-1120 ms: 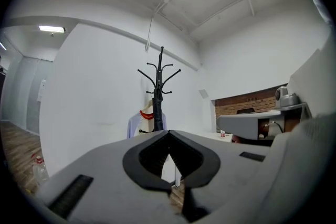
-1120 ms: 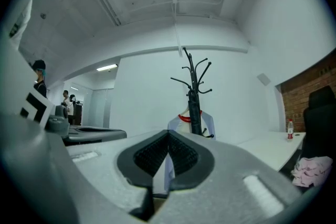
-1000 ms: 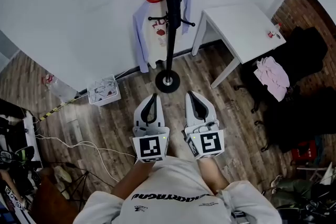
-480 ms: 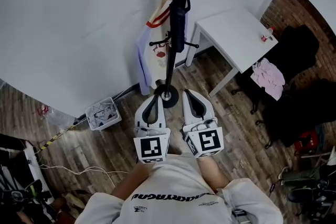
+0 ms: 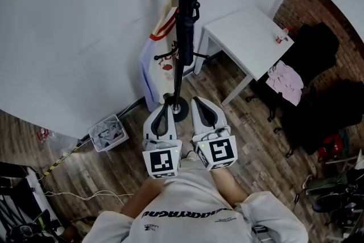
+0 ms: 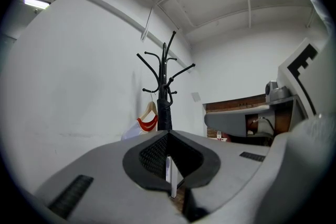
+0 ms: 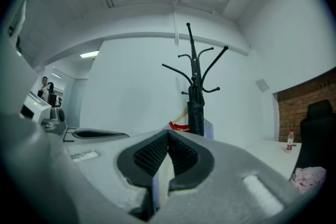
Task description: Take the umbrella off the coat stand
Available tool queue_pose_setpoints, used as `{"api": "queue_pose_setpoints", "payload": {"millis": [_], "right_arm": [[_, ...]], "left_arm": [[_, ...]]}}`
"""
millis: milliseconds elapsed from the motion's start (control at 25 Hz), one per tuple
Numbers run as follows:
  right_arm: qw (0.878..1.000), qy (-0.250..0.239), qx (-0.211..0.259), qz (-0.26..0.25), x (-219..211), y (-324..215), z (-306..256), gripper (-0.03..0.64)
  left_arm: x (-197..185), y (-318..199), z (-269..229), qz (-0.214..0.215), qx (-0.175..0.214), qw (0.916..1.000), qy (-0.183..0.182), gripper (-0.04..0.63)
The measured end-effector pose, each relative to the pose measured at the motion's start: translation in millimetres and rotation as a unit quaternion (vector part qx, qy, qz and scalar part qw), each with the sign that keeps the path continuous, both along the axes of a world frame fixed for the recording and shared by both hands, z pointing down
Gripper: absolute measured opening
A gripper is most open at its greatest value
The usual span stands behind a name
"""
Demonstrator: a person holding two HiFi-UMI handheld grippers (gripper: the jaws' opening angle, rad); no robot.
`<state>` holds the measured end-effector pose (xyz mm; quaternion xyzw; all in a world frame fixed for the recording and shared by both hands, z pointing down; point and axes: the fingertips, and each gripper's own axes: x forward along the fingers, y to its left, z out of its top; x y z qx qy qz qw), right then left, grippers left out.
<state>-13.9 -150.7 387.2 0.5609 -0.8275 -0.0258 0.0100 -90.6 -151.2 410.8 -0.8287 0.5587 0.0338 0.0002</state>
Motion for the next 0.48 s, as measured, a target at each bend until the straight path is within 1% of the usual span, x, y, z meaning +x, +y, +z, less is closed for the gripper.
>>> {"api": "queue_pose_setpoints", "payload": {"millis": [240, 480], "right_arm": [[1.0, 0.005, -0.001, 0.003, 7.5, -36.4, -5.8, -0.005], [1.0, -0.016, 0.002, 0.009, 18.7, -77.4, -9.9, 0.001]], "left_arm": [[7.2, -25.4, 0.7, -0.01, -0.001, 0.9999, -0.003, -0.003], [11.2, -45.5, 5.1, -0.026, 0.001, 0.9996, -0.009, -0.003]]}}
